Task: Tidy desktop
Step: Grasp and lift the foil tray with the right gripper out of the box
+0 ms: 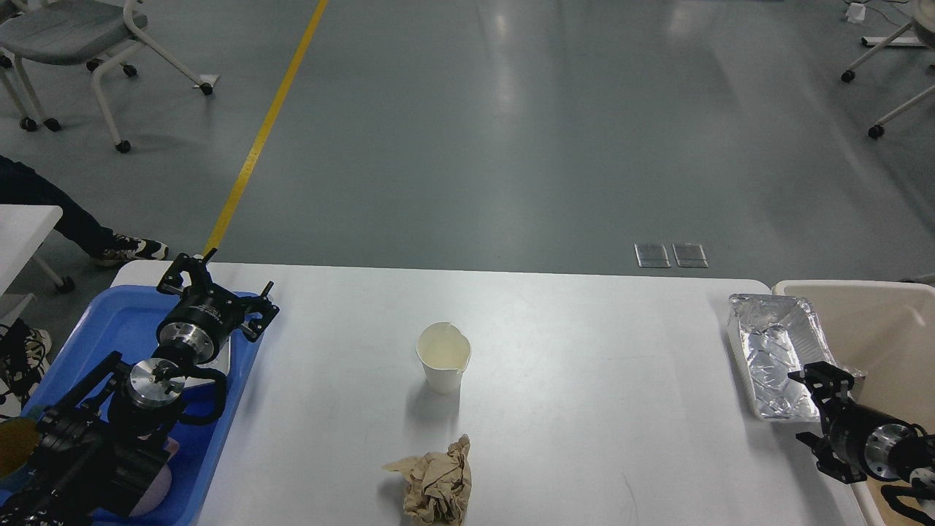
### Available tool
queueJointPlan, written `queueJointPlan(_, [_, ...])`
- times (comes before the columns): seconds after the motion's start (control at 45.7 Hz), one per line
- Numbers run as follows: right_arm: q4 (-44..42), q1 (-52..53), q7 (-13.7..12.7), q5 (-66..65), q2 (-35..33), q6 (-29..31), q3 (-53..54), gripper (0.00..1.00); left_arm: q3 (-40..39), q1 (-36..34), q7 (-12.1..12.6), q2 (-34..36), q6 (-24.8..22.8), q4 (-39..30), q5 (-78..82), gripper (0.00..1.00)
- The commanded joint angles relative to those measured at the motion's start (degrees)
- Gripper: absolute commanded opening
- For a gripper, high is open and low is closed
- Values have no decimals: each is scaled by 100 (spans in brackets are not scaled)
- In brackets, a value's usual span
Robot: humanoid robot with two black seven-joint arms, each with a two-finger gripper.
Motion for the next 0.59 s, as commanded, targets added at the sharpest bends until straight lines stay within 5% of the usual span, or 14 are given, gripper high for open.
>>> queueJointPlan(0.0, [-209, 141, 35, 9, 89, 0, -94, 87, 0, -8, 4, 0, 0, 0, 0, 97])
queueJointPlan(0.066, [-244, 141, 44, 9, 98, 0, -103, 77, 0, 1, 4, 0, 0, 0, 0, 97])
queueJointPlan(0.175, [-262, 159, 61, 0, 168, 9, -217, 46, 0, 1, 4, 0, 0, 0, 0, 97])
queueJointPlan(0.416, [-543, 300, 70, 0, 300, 35, -393, 41, 0, 27, 4, 17, 0, 0, 0, 97])
queueJointPlan(0.569, [-552, 300, 79, 0, 300, 70, -393, 4, 0, 54, 4, 17, -9, 0, 0, 97])
